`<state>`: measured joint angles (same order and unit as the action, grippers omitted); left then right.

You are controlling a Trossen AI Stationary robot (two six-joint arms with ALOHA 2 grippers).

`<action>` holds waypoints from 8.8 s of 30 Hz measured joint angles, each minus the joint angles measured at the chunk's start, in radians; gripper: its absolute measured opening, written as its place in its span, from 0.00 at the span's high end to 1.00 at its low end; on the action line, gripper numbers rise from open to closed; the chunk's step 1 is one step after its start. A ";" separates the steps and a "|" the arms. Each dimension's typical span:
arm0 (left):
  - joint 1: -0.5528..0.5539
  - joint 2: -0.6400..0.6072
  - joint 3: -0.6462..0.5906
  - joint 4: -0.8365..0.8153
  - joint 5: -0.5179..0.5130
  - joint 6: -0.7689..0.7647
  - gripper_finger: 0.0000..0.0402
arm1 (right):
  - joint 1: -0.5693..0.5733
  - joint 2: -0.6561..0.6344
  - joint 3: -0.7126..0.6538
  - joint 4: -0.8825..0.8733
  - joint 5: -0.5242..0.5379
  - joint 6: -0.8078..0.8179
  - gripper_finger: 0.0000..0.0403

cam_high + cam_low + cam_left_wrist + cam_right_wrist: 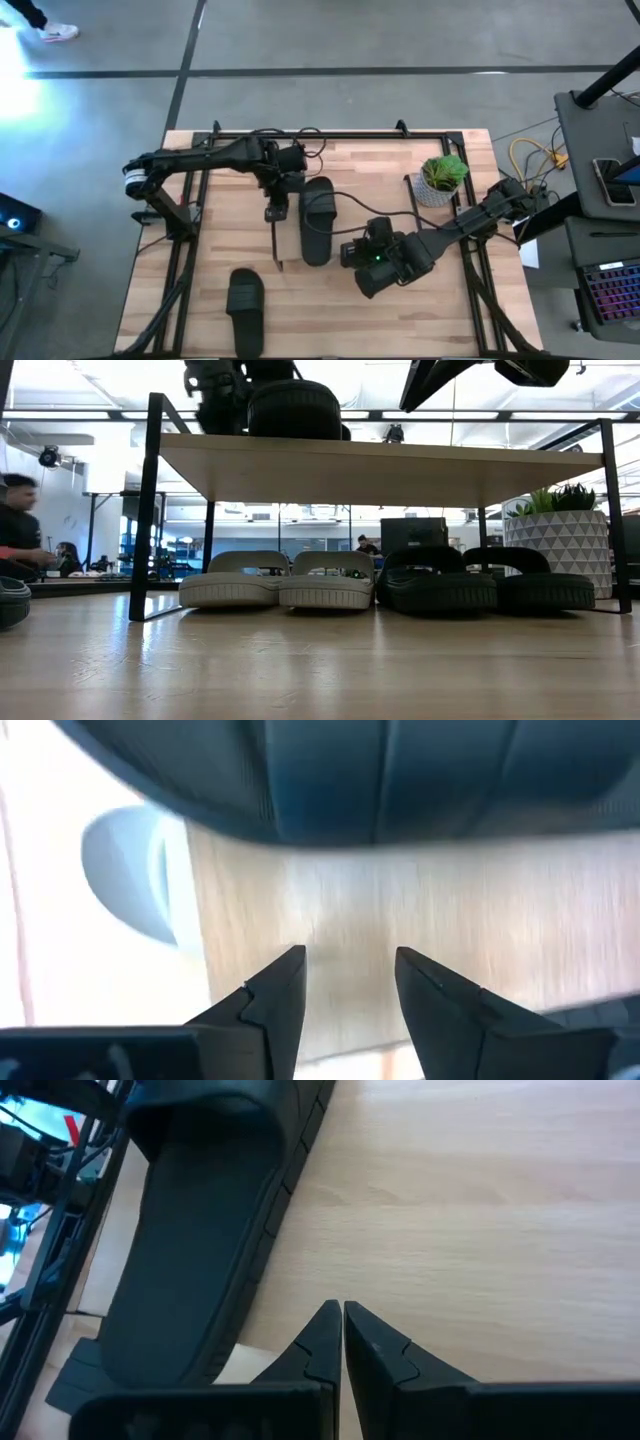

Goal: Pick and place slides into the shelf
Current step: Put the left black slide on the shelf, then adjust the shelf on the table, then put the black slide on the shelf

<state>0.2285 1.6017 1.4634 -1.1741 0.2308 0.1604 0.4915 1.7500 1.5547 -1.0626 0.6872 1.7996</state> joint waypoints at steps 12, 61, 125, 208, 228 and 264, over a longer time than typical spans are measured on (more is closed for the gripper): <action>-0.078 -0.019 0.006 0.032 0.051 -0.099 0.65 | -0.049 0.002 -0.015 0.078 -0.017 -0.069 0.98; -0.116 -0.001 -0.009 0.205 0.039 -0.127 0.65 | -0.289 0.032 -0.022 0.138 -0.215 -0.466 0.98; -0.651 0.062 -0.009 0.220 -0.286 -0.447 0.98 | 0.025 -0.065 -0.021 -0.116 -0.125 -0.026 0.98; -1.230 0.149 -0.173 0.102 -0.553 -1.203 0.47 | 0.414 0.196 -0.021 0.261 -0.099 0.268 0.57; -1.230 0.282 -0.177 -0.053 -0.712 -1.254 0.72 | 0.414 0.196 -0.021 0.222 -0.122 0.257 0.57; -0.628 -0.049 0.283 0.330 -1.048 -0.030 1.00 | 0.464 0.015 -0.021 0.235 0.779 0.110 0.67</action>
<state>-0.3990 1.5528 1.7462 -0.8445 -0.8173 0.1304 0.9557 1.7648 1.5337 -0.8275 1.4666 1.9099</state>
